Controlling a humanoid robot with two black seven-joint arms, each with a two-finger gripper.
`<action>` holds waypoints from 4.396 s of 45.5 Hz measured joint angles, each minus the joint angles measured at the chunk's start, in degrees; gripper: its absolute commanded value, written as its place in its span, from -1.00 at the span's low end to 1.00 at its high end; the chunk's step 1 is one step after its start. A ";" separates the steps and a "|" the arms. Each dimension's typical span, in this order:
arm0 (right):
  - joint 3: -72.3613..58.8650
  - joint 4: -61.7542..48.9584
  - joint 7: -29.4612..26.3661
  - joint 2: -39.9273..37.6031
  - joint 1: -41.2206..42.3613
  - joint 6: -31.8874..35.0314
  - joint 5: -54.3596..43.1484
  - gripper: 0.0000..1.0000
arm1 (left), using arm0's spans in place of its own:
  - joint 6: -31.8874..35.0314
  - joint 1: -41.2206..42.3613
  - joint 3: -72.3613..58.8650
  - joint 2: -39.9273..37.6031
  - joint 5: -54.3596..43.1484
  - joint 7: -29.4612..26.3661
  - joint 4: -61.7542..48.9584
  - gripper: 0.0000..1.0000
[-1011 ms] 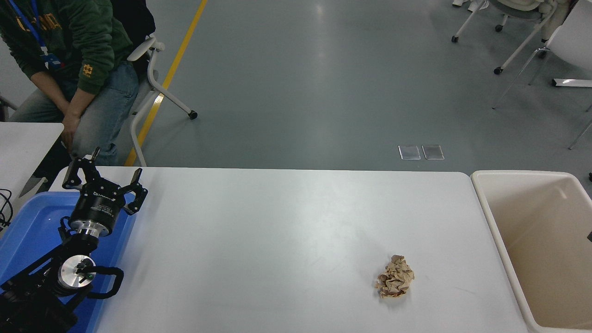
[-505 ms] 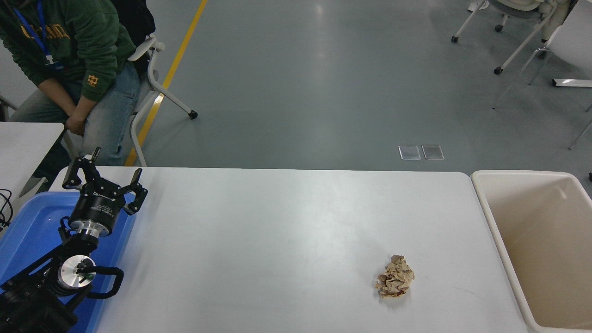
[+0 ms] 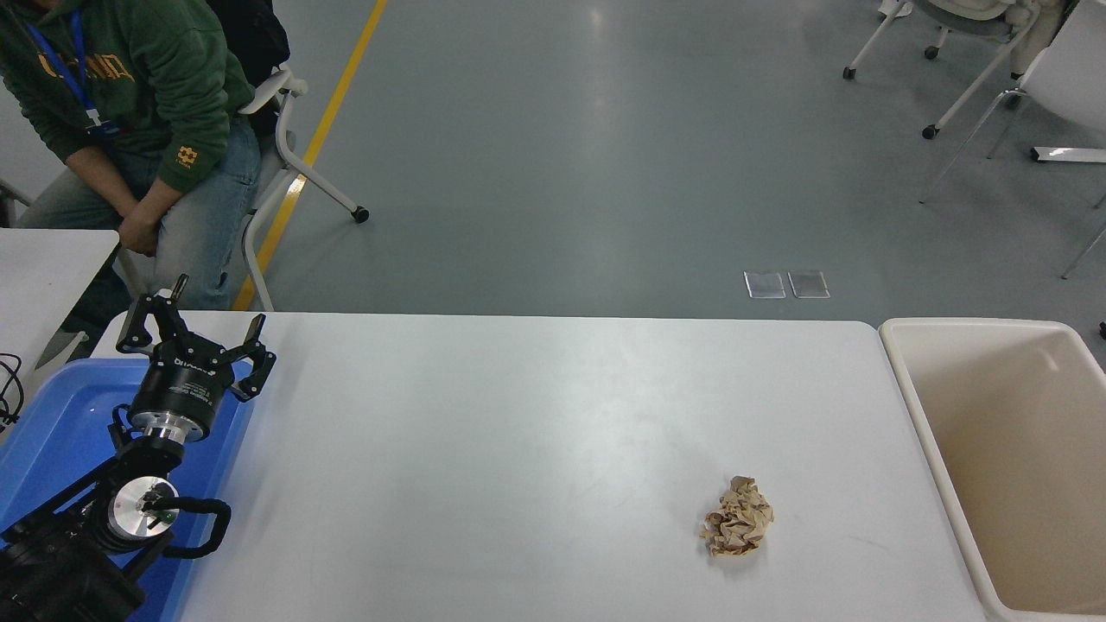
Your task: Clean the table surface
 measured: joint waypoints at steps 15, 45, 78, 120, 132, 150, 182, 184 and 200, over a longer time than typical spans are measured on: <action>14.55 10.61 -0.23 -5.86 -0.43 2.36 3.27 0.99 | 0.00 0.00 0.00 0.00 0.00 0.00 -0.01 0.98; 55.50 42.14 -0.14 -10.01 -13.94 2.30 4.51 0.99 | 0.00 0.00 0.00 0.00 0.00 0.00 0.00 0.98; 62.92 49.68 5.21 7.28 -16.28 7.33 16.61 0.99 | 0.00 0.00 0.00 0.00 0.00 0.00 0.00 0.98; 59.27 43.57 13.74 16.42 -13.00 6.75 13.87 0.99 | 0.00 0.00 0.00 0.00 0.00 0.00 0.00 0.98; 57.73 41.69 13.69 18.13 -11.27 6.28 13.83 0.99 | 0.00 0.00 0.00 0.00 0.00 0.00 0.00 0.98; 56.35 40.00 12.78 18.93 -9.83 5.99 14.03 0.99 | 0.00 0.00 0.00 0.00 0.00 0.00 0.00 0.98; 49.94 57.47 5.54 8.01 -12.90 2.00 14.04 0.99 | 0.00 0.00 0.00 0.00 0.01 0.00 0.00 0.98; 48.35 58.95 5.00 6.58 -12.90 1.55 13.70 0.99 | 0.00 0.00 0.00 0.00 0.00 0.00 0.00 0.98; 36.49 70.31 0.02 -4.41 -9.33 -0.03 11.12 0.99 | 0.00 0.00 0.00 0.00 0.01 0.00 0.00 0.98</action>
